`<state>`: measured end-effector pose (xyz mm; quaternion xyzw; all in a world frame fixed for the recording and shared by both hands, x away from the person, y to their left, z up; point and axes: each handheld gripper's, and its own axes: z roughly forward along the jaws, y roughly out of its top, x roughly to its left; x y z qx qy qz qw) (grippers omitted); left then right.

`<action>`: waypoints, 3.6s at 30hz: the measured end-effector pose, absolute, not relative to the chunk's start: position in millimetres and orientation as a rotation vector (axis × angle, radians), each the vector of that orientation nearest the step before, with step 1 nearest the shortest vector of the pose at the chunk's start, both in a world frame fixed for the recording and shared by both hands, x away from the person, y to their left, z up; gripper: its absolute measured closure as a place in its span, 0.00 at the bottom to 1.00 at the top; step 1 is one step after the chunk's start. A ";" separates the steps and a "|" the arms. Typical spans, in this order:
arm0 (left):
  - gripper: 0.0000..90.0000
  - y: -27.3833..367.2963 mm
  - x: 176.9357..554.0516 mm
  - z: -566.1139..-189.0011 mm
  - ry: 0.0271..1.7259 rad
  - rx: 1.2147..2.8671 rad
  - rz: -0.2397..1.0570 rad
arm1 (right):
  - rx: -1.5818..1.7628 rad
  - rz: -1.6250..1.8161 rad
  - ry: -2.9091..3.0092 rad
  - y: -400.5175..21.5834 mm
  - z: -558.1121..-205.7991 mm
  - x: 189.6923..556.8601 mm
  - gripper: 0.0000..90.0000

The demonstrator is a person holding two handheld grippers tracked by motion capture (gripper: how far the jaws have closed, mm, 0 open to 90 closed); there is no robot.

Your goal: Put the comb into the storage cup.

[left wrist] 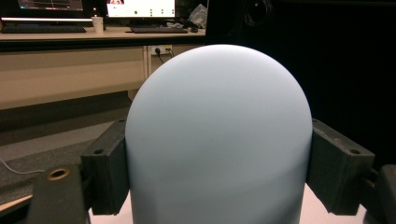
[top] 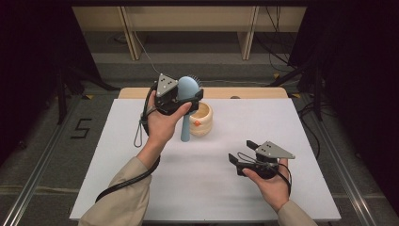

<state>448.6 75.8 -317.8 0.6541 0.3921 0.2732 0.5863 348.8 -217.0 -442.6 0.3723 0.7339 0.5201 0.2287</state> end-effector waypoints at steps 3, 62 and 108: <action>0.22 75.9 449.3 -316.8 0.916 1.521 0.640 | 1.029 1.427 2.016 -219.6 -442.7 347.8 0.18; 0.22 64.8 481.3 -296.2 0.923 1.491 0.696 | 1.055 1.380 1.993 -238.5 -447.1 338.1 0.18; 0.22 49.1 501.6 -290.6 0.868 1.490 0.729 | 1.080 1.381 1.983 -244.5 -448.1 340.1 0.18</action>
